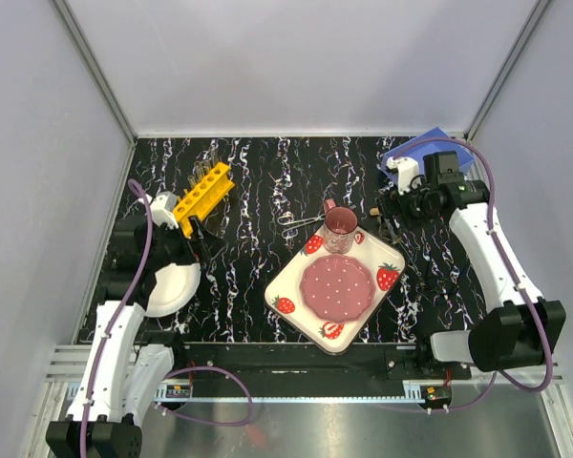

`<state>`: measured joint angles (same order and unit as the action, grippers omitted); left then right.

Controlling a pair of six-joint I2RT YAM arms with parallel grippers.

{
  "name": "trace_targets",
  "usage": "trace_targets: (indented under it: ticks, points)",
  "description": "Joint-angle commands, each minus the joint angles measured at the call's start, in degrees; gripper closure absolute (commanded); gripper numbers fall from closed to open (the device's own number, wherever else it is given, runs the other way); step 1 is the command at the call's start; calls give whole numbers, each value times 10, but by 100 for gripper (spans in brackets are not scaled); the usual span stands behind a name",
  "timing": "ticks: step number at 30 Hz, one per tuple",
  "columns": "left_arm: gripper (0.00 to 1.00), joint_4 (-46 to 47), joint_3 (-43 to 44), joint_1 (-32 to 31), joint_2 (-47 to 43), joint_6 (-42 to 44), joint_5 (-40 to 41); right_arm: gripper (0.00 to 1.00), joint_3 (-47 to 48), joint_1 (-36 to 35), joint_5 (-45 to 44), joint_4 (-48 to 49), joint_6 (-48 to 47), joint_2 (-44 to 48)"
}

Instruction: Organize the chemistry lab equipment

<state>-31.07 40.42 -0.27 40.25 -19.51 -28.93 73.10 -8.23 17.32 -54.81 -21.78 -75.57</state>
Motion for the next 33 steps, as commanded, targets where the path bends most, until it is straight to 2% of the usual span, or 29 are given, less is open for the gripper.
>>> trace_targets:
  ticks: [1,7,11,12,14,15,19,26,33]
  points:
    - [1,33,-3,2,10,-1,-52,0,-18,42,-35,13,20,-27]
    - [1,47,-10,2,-9,-6,-68,1,-26,79,-36,66,4,-109]
    - [1,49,-12,2,-17,-7,-69,20,-13,79,-54,102,-14,-190]
    - [1,49,-12,2,-18,-7,-71,29,-9,80,-55,105,-20,-204]
    - [1,50,-13,2,-19,-8,-72,36,5,79,-58,109,-23,-241]
    - [1,50,-13,2,-20,-8,-72,45,10,79,-58,111,-24,-252]
    - [1,51,-14,2,-21,-8,-73,55,30,80,-64,119,-23,-294]
    - [1,52,-15,2,-15,-11,-78,61,35,80,-71,132,-21,-336]
    - [1,53,-16,2,-12,-12,-79,63,29,79,-67,138,-26,-359]
